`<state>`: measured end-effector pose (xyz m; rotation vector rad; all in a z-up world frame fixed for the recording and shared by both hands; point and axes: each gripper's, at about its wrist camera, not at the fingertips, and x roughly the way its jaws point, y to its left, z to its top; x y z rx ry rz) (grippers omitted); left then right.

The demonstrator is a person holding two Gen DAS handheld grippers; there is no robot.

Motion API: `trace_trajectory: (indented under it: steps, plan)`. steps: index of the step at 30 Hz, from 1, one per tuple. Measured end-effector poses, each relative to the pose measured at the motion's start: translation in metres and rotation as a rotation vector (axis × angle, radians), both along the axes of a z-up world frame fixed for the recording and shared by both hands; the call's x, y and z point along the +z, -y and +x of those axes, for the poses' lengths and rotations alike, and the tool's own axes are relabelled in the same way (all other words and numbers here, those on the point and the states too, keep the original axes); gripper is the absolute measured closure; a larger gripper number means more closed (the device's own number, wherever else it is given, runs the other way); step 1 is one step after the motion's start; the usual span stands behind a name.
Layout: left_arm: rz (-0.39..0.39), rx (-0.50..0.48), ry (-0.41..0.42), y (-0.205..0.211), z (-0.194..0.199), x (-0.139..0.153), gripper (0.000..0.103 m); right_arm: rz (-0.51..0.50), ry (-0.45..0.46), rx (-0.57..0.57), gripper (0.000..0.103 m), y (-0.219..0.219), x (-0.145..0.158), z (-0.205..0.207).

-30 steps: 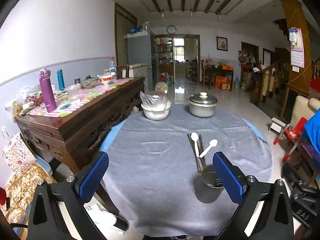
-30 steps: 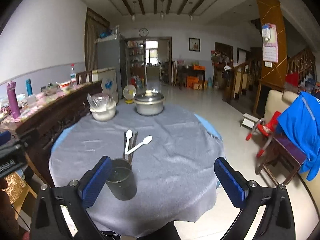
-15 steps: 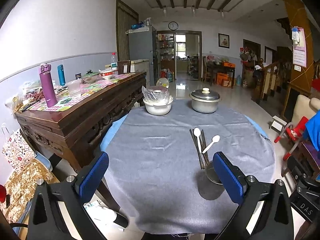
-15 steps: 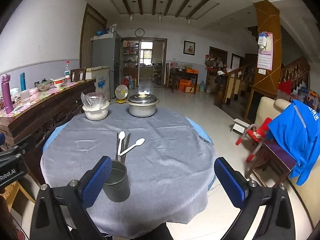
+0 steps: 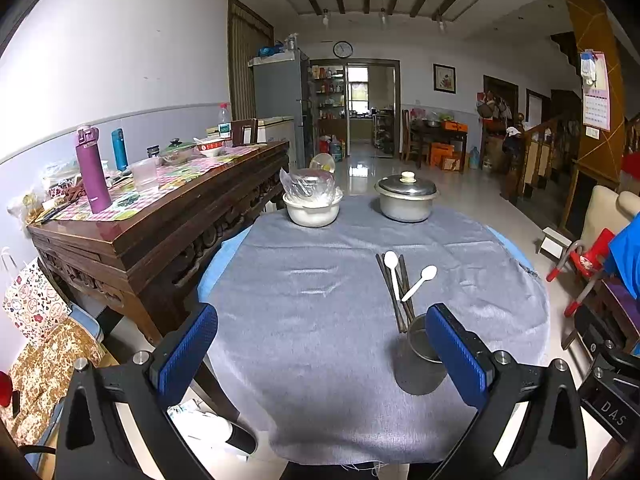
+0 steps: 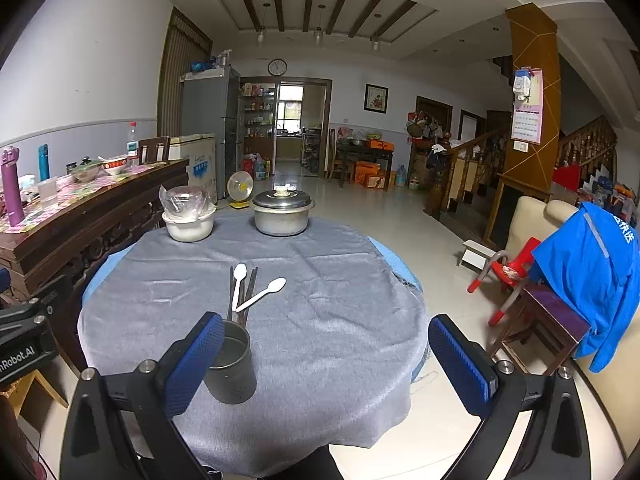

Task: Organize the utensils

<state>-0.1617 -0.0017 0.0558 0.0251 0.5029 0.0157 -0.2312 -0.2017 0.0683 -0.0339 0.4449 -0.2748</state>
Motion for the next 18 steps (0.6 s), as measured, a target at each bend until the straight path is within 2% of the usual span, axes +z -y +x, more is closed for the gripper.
trace_trajectory:
  steps: [18]
  plan:
    - [0.001, 0.004, -0.017, -0.0017, -0.0002, -0.0063, 0.0, 0.008, 0.0, 0.008, 0.0, -0.0047, 0.0008, -0.0033]
